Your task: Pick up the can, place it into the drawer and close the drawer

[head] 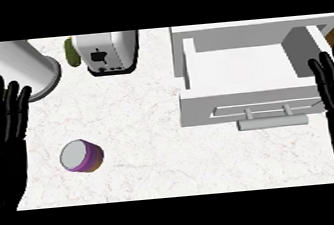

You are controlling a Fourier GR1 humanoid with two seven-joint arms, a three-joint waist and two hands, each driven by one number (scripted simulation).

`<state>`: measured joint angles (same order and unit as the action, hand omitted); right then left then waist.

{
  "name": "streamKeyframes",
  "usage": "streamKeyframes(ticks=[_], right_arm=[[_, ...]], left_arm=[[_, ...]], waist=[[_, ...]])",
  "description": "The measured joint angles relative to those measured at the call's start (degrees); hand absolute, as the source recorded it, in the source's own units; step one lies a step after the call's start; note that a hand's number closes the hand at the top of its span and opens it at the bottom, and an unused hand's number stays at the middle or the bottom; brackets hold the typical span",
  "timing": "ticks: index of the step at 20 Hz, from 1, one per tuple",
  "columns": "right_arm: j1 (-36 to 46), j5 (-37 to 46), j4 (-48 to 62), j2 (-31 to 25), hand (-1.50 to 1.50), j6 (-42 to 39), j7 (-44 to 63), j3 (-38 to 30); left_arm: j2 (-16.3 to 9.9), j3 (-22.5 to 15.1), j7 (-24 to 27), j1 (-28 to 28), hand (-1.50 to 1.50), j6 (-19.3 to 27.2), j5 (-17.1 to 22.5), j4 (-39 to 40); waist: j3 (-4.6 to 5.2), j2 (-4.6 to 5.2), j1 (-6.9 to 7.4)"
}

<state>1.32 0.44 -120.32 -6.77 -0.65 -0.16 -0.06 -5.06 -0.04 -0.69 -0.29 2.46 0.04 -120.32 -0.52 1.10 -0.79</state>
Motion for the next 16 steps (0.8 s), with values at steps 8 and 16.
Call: streamKeyframes(ticks=[8, 16], right_arm=[[-2.4, -0.14, 2.52, 2.07, -1.5, 2.34, 3.45, -0.88], [-8.78, -3.3, -1.08, 0.9, -1.5, 3.6, 11.55, -6.74]], left_arm=[[-8.93, 1.69, -1.0, 4.53, -1.5, -17.3, 15.71, 1.53], [-19.07, 10.79, -6.05, 13.24, -1.5, -29.48, 28.4, 2.76]], waist=[[0.55, -0.89, 0.81], [0.53, -1.2, 0.97]])
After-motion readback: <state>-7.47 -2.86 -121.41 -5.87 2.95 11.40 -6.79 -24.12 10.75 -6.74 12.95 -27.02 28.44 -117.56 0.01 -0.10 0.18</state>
